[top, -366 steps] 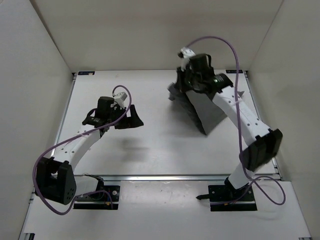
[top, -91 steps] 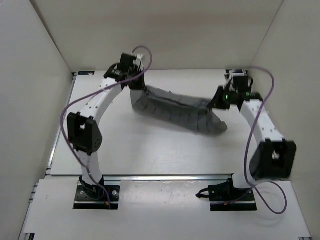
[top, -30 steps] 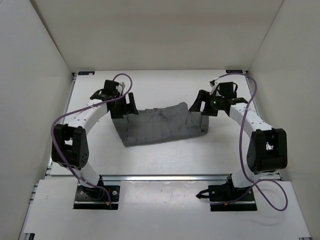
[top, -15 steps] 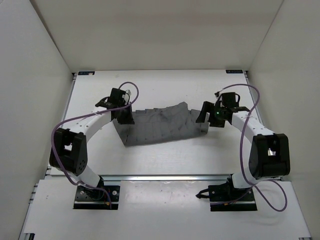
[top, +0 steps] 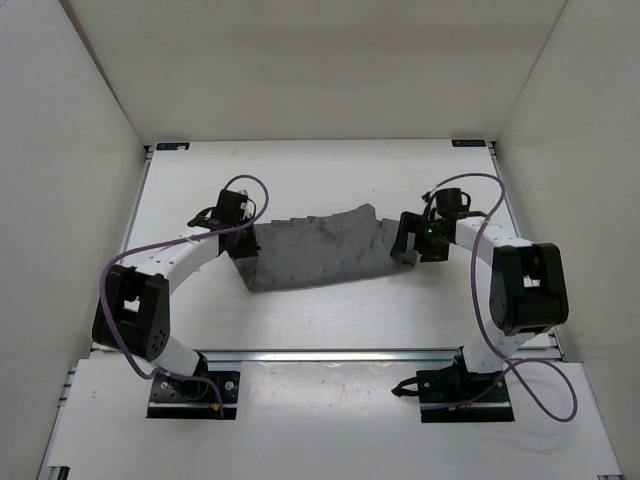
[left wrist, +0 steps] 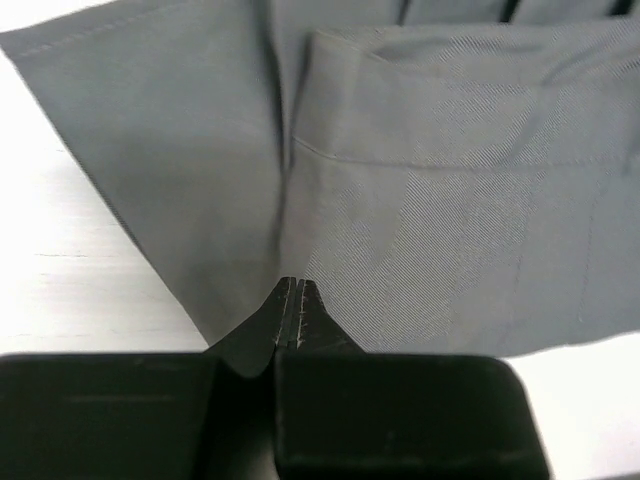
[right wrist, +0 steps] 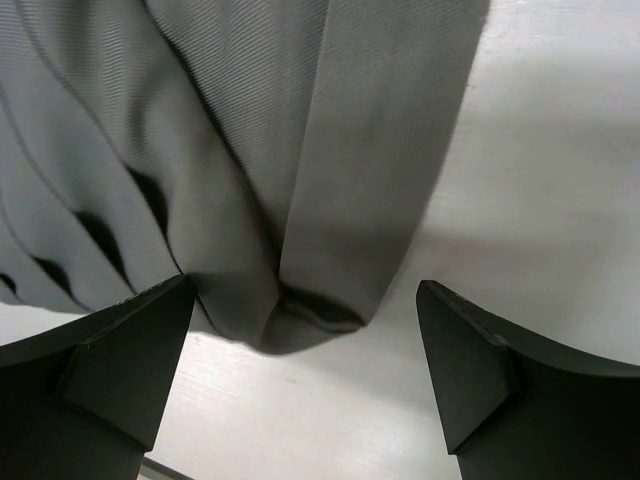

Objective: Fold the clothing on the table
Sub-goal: Fold the skirt

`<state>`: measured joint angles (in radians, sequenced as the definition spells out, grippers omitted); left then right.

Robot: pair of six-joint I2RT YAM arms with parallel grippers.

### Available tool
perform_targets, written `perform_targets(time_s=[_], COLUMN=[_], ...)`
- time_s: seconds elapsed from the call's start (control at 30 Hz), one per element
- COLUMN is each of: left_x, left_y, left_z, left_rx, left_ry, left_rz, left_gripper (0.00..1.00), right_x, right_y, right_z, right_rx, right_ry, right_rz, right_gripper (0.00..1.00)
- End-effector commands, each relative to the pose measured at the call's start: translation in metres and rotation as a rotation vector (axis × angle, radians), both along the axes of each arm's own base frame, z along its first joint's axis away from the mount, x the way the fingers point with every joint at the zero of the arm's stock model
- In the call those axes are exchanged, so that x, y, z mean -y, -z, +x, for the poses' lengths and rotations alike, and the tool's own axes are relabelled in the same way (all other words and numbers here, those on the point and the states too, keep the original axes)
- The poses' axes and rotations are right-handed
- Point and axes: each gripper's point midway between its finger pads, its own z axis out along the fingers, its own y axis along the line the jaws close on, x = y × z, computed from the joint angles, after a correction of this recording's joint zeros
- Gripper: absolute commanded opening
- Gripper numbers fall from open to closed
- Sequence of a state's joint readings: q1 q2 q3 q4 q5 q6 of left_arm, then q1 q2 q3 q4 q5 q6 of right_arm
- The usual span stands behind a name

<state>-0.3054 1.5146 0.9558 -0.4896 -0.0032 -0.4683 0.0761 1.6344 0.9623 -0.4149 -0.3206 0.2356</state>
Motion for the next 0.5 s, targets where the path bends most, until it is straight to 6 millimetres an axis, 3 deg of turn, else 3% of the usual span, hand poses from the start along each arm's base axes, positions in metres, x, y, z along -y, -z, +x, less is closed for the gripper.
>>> perform_targets(time_s=[0.0,0.17,0.23,0.37,0.47], left_x=[-0.005,0.001,0.004,0.005,0.010], left_y=[-0.007,0.009,0.017,0.025,0.033], left_z=[0.013,0.015,0.013,0.015,0.018], left_rx=[0.061,0.033,0.012,0.003,-0.020], left_ry=[-0.052,-0.057,-0.053,-0.055,-0.043], left_rz=[-0.004,-0.004,-0.003,0.008,0.001], left_gripper=[0.00,0.00,0.00,0.00,0.00], right_x=[-0.006,-0.016,-0.017,-0.024,-0.033], right_y=[-0.004,0.003,0.002,0.003,0.007], right_z=[0.020,0.023,0.026,0.028,0.028], right_rx=[0.047,0.025,0.037,0.042,0.033], right_ry=[-0.041,-0.068,-0.071,-0.084,-0.114], right_rz=[0.008,0.034,0.048,0.071,0.081], right_gripper=[0.90,0.88,0.82,0.61,0.36])
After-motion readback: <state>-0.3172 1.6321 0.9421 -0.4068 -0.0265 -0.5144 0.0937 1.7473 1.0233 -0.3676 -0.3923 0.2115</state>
